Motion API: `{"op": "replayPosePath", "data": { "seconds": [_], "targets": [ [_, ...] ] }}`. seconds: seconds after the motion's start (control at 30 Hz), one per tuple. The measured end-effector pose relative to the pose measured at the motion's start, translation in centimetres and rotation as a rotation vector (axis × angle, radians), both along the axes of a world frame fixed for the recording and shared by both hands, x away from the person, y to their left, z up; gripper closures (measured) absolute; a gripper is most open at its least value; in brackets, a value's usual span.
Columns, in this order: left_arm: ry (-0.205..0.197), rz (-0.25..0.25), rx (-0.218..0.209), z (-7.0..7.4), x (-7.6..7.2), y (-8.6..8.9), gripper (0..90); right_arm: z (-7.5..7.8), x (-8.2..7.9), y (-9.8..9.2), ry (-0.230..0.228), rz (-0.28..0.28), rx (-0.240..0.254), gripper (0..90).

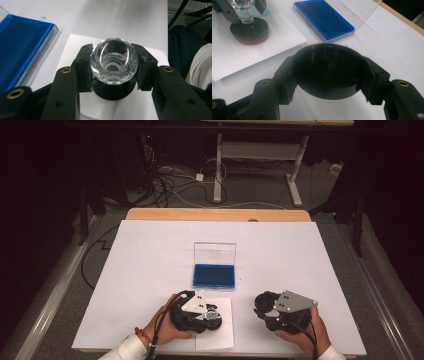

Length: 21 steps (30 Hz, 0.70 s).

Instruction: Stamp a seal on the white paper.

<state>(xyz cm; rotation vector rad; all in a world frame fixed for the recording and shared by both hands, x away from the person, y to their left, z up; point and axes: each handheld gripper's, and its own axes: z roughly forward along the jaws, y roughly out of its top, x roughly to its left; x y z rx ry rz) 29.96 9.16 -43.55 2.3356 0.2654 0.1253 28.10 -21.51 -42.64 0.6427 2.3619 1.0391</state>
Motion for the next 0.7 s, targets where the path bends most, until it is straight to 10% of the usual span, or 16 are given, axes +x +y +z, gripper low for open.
{"op": "replayPosePath", "data": {
  "seconds": [0.7],
  "targets": [
    [0.007, 0.009, -0.033, 0.85, 0.41, 0.84, 53.9, -0.01, 0.02, 0.01, 0.0, 0.007, -0.009, 38.4]
  ]
}}
